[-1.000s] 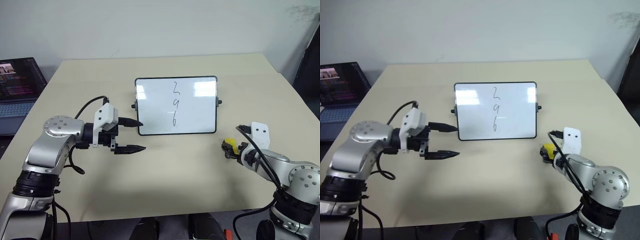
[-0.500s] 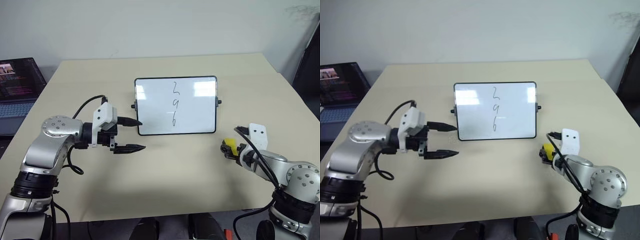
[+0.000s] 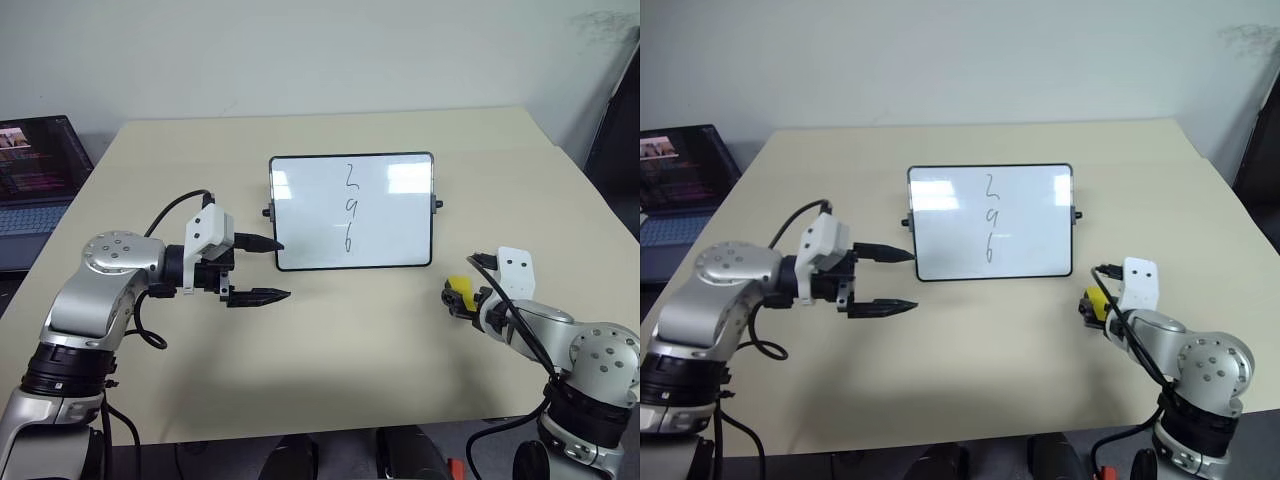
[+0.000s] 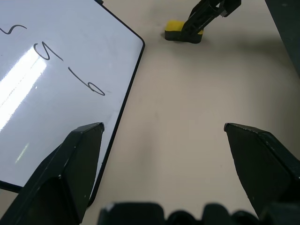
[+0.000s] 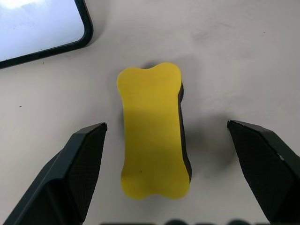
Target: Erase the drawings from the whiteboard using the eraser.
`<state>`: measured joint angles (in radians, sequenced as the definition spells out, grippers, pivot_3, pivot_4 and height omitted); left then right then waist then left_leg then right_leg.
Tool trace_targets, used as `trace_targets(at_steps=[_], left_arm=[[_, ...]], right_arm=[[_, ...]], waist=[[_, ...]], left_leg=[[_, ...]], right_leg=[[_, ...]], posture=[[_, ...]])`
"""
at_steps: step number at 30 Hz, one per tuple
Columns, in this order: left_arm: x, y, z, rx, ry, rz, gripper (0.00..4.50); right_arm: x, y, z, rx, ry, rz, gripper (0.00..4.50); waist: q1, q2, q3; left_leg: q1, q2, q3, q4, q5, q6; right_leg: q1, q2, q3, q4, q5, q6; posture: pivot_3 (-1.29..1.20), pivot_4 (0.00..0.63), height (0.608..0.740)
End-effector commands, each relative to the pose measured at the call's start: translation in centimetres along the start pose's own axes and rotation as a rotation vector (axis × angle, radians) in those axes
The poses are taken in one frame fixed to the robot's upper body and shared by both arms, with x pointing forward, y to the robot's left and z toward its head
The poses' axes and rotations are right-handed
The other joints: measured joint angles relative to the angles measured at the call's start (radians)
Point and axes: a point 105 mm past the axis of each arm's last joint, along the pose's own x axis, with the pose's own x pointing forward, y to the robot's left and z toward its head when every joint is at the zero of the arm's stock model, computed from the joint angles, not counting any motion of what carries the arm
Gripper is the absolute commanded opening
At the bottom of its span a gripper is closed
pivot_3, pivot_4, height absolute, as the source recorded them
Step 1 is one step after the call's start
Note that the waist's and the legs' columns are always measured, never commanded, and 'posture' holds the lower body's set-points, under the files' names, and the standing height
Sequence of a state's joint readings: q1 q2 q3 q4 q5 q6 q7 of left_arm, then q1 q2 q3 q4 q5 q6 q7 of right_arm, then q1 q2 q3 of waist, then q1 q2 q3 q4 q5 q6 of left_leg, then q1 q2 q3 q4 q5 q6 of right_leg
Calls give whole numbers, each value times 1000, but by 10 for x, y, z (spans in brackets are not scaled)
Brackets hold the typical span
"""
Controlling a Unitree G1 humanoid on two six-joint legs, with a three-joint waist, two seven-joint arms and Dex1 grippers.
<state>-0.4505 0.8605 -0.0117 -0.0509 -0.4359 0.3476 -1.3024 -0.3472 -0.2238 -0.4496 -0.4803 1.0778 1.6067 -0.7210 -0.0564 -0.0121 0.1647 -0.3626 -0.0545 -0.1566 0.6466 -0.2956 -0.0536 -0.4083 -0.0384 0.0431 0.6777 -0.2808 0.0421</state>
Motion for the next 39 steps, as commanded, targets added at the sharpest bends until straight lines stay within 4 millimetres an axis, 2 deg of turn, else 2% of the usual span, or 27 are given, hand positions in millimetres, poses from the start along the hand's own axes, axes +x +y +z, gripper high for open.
trace_targets(at_steps=[1, 2, 4, 9, 11, 20, 25, 33, 36, 39], left_arm=[[-4, 0, 13, 52, -14, 2, 4500], [-4, 0, 13, 52, -13, 2, 4500], [-4, 1, 13, 52, -14, 4, 4500], [-4, 3, 15, 59, -17, 11, 4500], [-5, 4, 15, 61, -17, 14, 4500], [-4, 3, 14, 61, -19, 11, 4500], [-4, 1, 13, 59, -19, 6, 4500], [0, 7, 15, 77, -40, 32, 4500], [4, 13, 17, 84, -65, 73, 4500], [10, 20, 18, 88, -84, 137, 4500]], right_arm=[[-2, -6, 0, -1, -8, -25, 4219], [-2, -5, 1, 0, -10, -24, 4108], [-1, -5, 1, 1, -9, -24, 3595], [0, -8, -1, 15, -4, -30, 1708], [0, -8, 0, 15, -7, -31, 1190], [-2, -10, 1, 15, -18, -36, 1144], [-6, -5, 17, -36, -71, -23, 1144], [-24, 13, 81, -199, -329, 24, 1144], [-30, 25, 105, -257, -445, 64, 1144], [-35, 45, 122, -342, -555, 145, 1144]], waist=[[0, 0, 0], [0, 0, 0], [0, 0, 0], [0, 0, 0], [0, 0, 0], [0, 0, 0], [0, 0, 0], [-1, 0, 0], [-1, 0, 0], [-1, 0, 0]], left_leg=[[0, 0, 0, 0, 0, 0], [0, 0, 0, 0, 0, 0], [0, 0, 0, 0, 0, 0], [0, 0, 0, 0, 0, 0], [0, 0, 0, 0, 0, 0], [0, 0, 0, 0, 0, 0], [0, 0, 0, 0, 0, 0], [0, 0, 0, 0, 0, 0], [0, 0, 0, 0, 0, 0], [0, 0, 0, 0, 0, 0]], right_leg=[[0, 0, 0, 0, 0, 0], [0, 0, 0, 0, 0, 0], [0, 0, 0, 0, 0, 0], [0, 0, 0, 0, 0, 0], [0, 0, 0, 0, 0, 0], [0, 0, 0, 0, 0, 0], [0, 0, 0, 0, 0, 0], [0, 0, 0, 0, 0, 0], [0, 0, 0, 0, 0, 0], [0, 0, 0, 0, 0, 0]], posture=[[0, 150, 740], [0, 150, 740], [0, 150, 740], [0, 150, 740], [0, 150, 740], [0, 150, 740], [0, 150, 740], [0, 150, 740], [0, 150, 740], [0, 150, 740]])
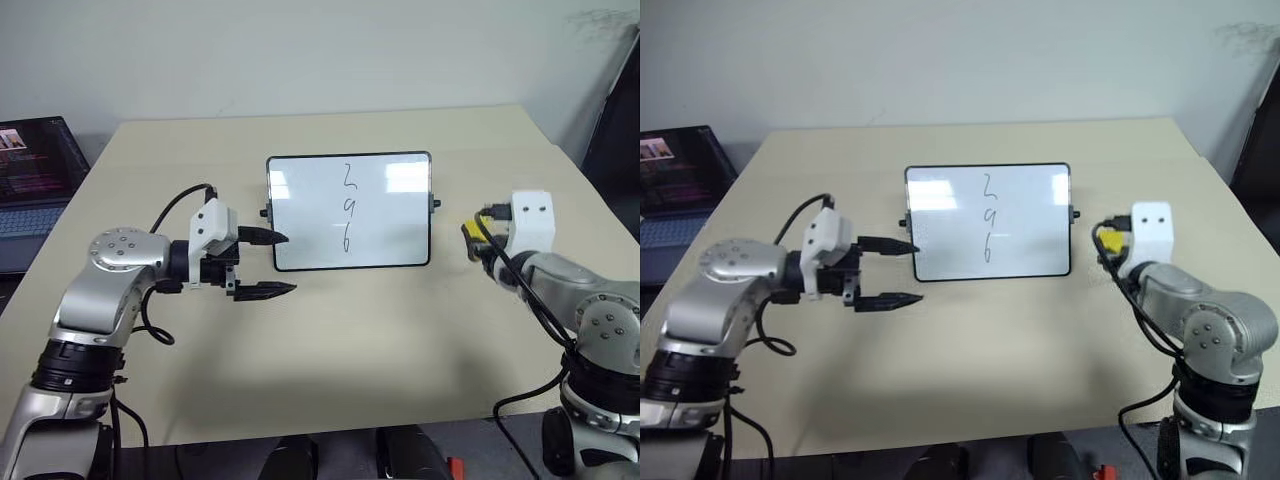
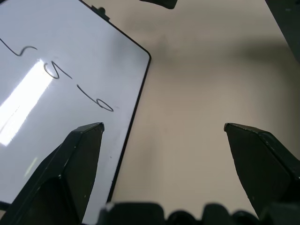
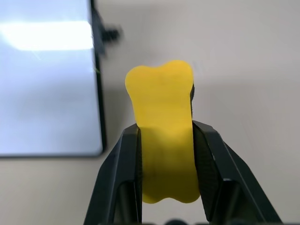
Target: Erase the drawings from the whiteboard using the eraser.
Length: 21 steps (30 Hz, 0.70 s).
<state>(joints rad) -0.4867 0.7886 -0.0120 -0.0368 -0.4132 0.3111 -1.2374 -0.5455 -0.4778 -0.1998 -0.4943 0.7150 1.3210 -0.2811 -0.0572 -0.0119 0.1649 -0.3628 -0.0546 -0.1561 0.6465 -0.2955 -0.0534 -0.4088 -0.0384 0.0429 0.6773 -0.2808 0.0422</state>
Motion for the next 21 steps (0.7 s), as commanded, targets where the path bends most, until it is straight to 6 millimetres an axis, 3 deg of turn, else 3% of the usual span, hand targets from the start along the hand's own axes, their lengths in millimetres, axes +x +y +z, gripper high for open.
trace_targets(at_steps=[1, 11, 21], left_arm=[[2, 13, 7, 53, -18, 101, 4500], [17, 49, -4, 132, 38, 449, 4500], [35, 43, -5, 98, 0, 605, 4500]], right_arm=[[1, 17, 34, -79, -185, 91, 1144], [20, 53, 56, -274, -348, 257, 1144], [49, 76, 73, -411, -441, 342, 1144]], waist=[[0, 0, 0], [2, 0, 0], [2, -1, 0]], left_leg=[[0, 0, 0, 0, 0, 0], [0, -1, -1, 1, 0, -1], [-1, -1, 0, 1, 1, -2]], right_leg=[[0, 0, 0, 0, 0, 0], [0, -1, 0, 0, 0, 0], [-2, -1, 0, 1, 0, 0]], posture=[[0, 150, 740], [0, 150, 740], [0, 150, 740]])
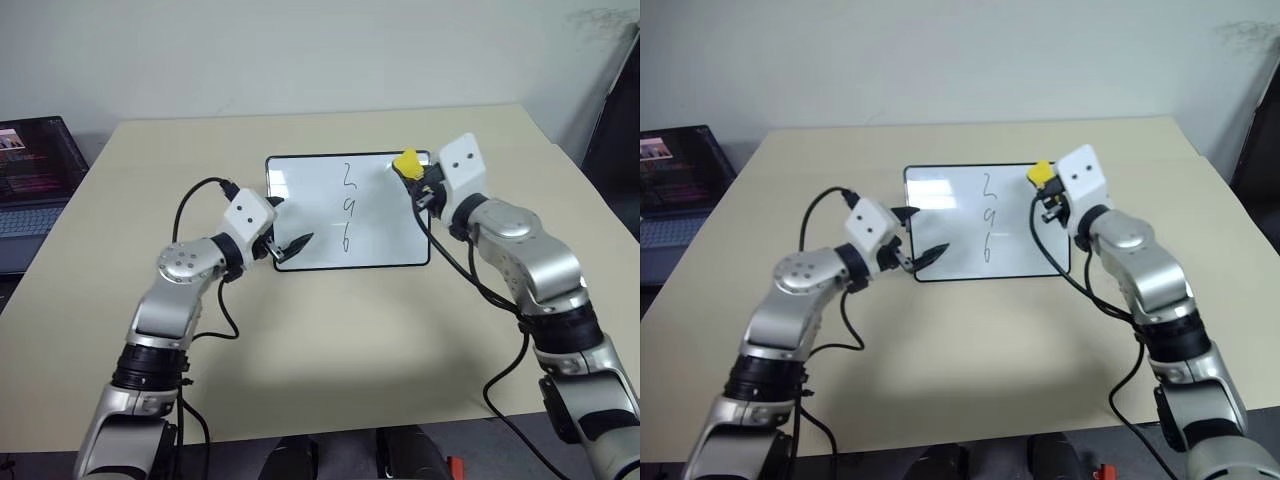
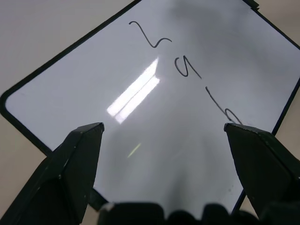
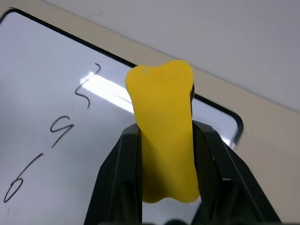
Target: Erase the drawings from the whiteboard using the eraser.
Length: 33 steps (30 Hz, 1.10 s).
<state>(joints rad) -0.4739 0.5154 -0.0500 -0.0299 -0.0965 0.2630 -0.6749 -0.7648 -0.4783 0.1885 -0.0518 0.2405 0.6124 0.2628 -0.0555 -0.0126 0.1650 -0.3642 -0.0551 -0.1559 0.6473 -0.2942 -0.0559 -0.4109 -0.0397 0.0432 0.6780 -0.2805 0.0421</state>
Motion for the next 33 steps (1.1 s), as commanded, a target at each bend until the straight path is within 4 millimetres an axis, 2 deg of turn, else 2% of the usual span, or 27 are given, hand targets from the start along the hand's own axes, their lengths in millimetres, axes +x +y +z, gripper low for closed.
trace_targets(at_steps=[1, 10, 13, 18, 21, 29, 33], left_arm=[[-1, 5, 13, 31, -34, 80, 4500], [5, 6, 10, -3, -23, 214, 4500], [7, -1, 11, -28, -32, 206, 4500], [9, -30, 12, -136, -80, 137, 4500], [9, -36, 11, -165, -84, 134, 4500], [8, -28, 5, -189, -73, 199, 4500], [5, -31, -1, -155, -64, 190, 4500]], right_arm=[[8, -3, 20, -63, -90, 8, 1144], [32, -3, 28, -107, -141, 33, 1144], [36, -6, 31, -113, -154, 29, 1144], [41, -7, 34, -115, -166, 26, 1144], [43, -7, 35, -121, -171, 26, 1144], [49, -1, 38, -154, -182, 54, 1144], [52, 3, 40, -164, -190, 76, 1144]], waist=[[1, 0, 0], [1, 0, 0], [1, 0, 0], [0, 0, 0], [0, 0, 0], [0, 0, 0], [-1, 0, 0]], left_leg=[[0, 0, 0, 0, 0, 0], [0, 0, 1, 0, 0, -1], [0, 0, 1, 0, 1, -2], [0, 0, 2, 0, 1, -2], [0, 0, 1, 0, 1, -2], [0, 0, 2, 1, 1, -2], [0, 0, 2, 1, 1, -2]], right_leg=[[0, 0, 0, 0, 0, 0], [0, 0, 0, 0, 0, 0], [0, -1, 1, 0, 0, 0], [-1, -1, 1, 0, 0, 0], [-1, -1, 1, 1, 0, 0], [-1, -1, 1, 2, 0, 0], [-1, -1, 1, 2, 0, 0]], posture=[[0, 150, 740], [0, 150, 740], [0, 150, 740], [0, 150, 740], [0, 150, 740], [0, 150, 740], [0, 150, 740]])
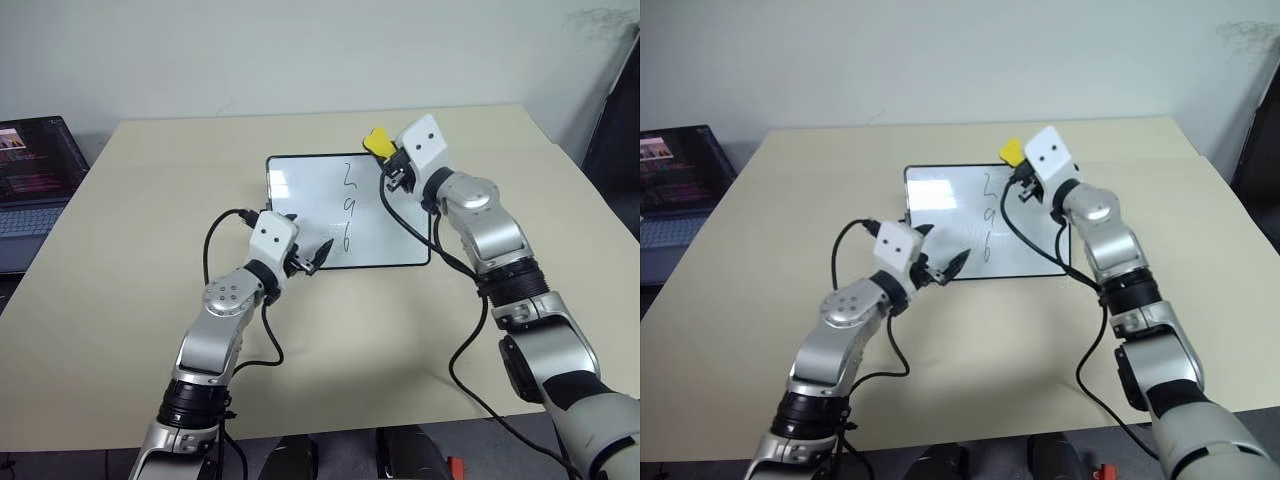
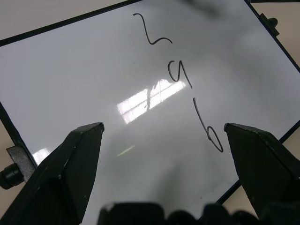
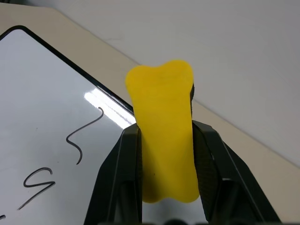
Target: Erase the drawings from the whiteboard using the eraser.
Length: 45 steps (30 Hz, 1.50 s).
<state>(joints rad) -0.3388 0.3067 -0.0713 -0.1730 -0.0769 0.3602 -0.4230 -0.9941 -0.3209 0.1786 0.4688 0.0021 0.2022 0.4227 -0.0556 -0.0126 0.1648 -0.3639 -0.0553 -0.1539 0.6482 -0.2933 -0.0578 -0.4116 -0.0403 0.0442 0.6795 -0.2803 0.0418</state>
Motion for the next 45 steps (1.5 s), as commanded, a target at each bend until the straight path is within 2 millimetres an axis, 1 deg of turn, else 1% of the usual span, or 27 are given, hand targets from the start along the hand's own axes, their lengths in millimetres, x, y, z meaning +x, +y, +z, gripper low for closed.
trace_targets(at_steps=[1, 6, 10, 15, 19, 24, 27, 33, 38, 45], left_arm=[[-5, 2, 5, 70, -42, 2, 4500], [-9, 2, 10, 57, -97, 4, 4500], [-9, 1, 11, 62, -111, 2, 4500], [-8, -4, 9, 80, -112, -17, 4500], [-6, -2, 11, 83, -117, -16, 4500], [-5, 0, 15, 89, -129, -16, 4500], [-5, 0, 20, 90, -142, -13, 4500], [-5, 1, 25, 92, -153, -5, 4500], [-6, 2, 29, 93, -162, 7, 4500], [-9, 2, 32, 87, -165, 29, 4500]], right_arm=[[4, -2, 25, -32, -85, 9, 1144], [10, 5, 22, -26, -87, 35, 1144], [13, 9, 24, -25, -97, 46, 1144], [17, 11, 22, -27, -96, 50, 1144], [20, 11, 21, -41, -91, 56, 1144], [26, 11, 14, -60, -50, 68, 1144], [29, 9, -3, -94, 54, 74, 1144], [29, 13, -19, -111, 146, 124, 1144], [30, 17, -23, -121, 175, 157, 1144], [29, 31, -28, -146, 199, 235, 1144]], waist=[[-1, 0, 0], [1, 0, 0], [1, 0, 0], [0, 0, 0], [0, 0, 0], [-1, 0, 0], [-1, 0, 0], [-1, 0, -1], [-1, 0, -2], [-2, 0, -2]], left_leg=[[0, 0, 0, 0, 0, 0], [0, 0, 0, 0, 0, 0], [0, 0, 0, 0, 0, 0], [0, 0, 0, 0, 0, 0], [0, 0, 0, 0, 0, 0], [0, 0, 0, 0, 0, 0], [0, 0, 0, 0, 0, 0], [1, 0, 0, 0, 0, 0], [1, 0, 0, 2, 0, 0], [2, 0, -1, 5, -1, 1]], right_leg=[[0, 0, 0, 0, 0, 0], [0, 0, 0, 0, 0, 0], [0, 0, 0, 0, 0, 0], [0, 0, 0, 0, 0, 0], [0, 0, 0, 0, 0, 0], [0, 0, 0, 0, 0, 0], [0, 0, 0, 0, 0, 0], [0, 0, 0, 1, 0, 0], [1, 0, 0, 2, 0, -1], [2, 1, 0, 3, 1, -1]], posture=[[0, 150, 740], [0, 150, 740], [0, 150, 740], [0, 150, 740], [0, 150, 740], [0, 150, 740], [0, 150, 740], [0, 150, 740], [0, 150, 740], [0, 150, 740]])
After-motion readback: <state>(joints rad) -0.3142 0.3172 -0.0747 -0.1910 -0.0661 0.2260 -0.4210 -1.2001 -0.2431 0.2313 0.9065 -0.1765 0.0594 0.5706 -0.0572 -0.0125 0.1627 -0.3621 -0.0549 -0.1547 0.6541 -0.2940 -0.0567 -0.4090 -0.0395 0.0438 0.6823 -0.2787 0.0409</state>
